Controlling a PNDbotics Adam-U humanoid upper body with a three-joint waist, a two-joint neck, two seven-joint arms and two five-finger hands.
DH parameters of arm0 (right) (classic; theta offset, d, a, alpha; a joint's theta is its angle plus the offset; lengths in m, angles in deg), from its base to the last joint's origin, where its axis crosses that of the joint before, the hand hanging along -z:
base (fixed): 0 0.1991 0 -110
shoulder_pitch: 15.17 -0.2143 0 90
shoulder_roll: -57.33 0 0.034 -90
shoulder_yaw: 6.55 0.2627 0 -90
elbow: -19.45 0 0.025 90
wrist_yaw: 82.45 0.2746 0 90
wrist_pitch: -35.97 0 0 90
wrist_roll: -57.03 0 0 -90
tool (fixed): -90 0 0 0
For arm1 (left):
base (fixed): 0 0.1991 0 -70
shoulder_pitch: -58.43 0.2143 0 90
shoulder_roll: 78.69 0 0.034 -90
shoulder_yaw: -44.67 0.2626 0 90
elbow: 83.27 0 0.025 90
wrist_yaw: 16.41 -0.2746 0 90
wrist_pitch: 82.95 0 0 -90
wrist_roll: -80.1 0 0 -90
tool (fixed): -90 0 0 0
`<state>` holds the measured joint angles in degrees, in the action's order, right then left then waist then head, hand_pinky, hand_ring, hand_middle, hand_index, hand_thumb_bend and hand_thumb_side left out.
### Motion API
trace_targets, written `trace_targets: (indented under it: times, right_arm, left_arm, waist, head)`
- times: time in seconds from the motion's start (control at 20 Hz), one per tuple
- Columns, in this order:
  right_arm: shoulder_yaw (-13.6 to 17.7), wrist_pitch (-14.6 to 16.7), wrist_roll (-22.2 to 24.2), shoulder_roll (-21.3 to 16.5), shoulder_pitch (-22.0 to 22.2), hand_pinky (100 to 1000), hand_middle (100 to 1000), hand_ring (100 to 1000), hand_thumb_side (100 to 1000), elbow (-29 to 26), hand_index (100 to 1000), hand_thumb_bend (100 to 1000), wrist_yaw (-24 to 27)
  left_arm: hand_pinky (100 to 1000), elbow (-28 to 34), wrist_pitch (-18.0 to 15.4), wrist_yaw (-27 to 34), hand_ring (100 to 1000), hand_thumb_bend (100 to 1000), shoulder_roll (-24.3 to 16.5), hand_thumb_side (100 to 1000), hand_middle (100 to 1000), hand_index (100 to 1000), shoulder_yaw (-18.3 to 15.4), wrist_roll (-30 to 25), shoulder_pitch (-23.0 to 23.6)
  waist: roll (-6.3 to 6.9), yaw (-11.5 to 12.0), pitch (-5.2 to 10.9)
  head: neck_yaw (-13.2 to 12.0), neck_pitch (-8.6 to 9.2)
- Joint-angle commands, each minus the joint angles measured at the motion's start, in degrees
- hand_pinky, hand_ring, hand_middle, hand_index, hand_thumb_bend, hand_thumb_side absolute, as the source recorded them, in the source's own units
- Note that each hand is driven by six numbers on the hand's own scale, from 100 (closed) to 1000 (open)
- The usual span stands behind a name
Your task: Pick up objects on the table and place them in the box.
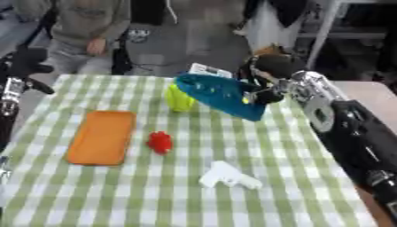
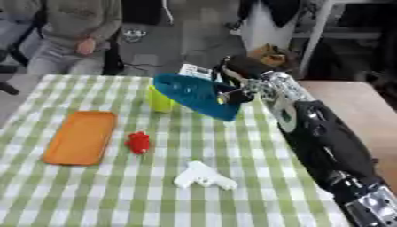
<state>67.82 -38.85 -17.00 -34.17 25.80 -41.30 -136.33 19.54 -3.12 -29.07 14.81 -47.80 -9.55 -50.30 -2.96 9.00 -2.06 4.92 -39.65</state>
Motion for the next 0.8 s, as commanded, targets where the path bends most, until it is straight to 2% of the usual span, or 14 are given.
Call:
trace_targets:
  times: [0.05, 0.35, 0.8]
  right_arm:
    - [0.24, 0.09, 0.16, -1.67, -1.88, 110, 386, 315, 100, -1.37, 435, 100, -0.77]
    - [0.71, -0.2, 0.4, -1.91, -3.03, 122, 400, 324, 100, -1.32, 439, 100, -1.66]
    - [1.15, -0.33, 0.12, -1.5, -5.69, 130, 408, 332, 100, -1.85, 441, 100, -2.44]
  left_arm:
    - [531, 1.86, 0.23, -0.18, 731, 138, -0.19, 995, 795, 818, -0.99, 0.74, -1.49]
    - [526, 3.75, 1.09, -0.45, 726, 155, 0.31, 998, 792, 817, -1.73, 1.58, -2.69]
    - [523, 5.33, 1.77, -0.63, 725, 166, 1.01, 999, 791, 815, -1.91, 1.95, -3.92]
  waist:
    - [-1.66, 0.95, 1.54]
    - [-5.96, 4.91, 1.11]
    - [-9.5, 9.53, 1.33]
  head:
    - [0.07, 0.45]
    - [0.01, 0.52]
    - [0.6, 0.99]
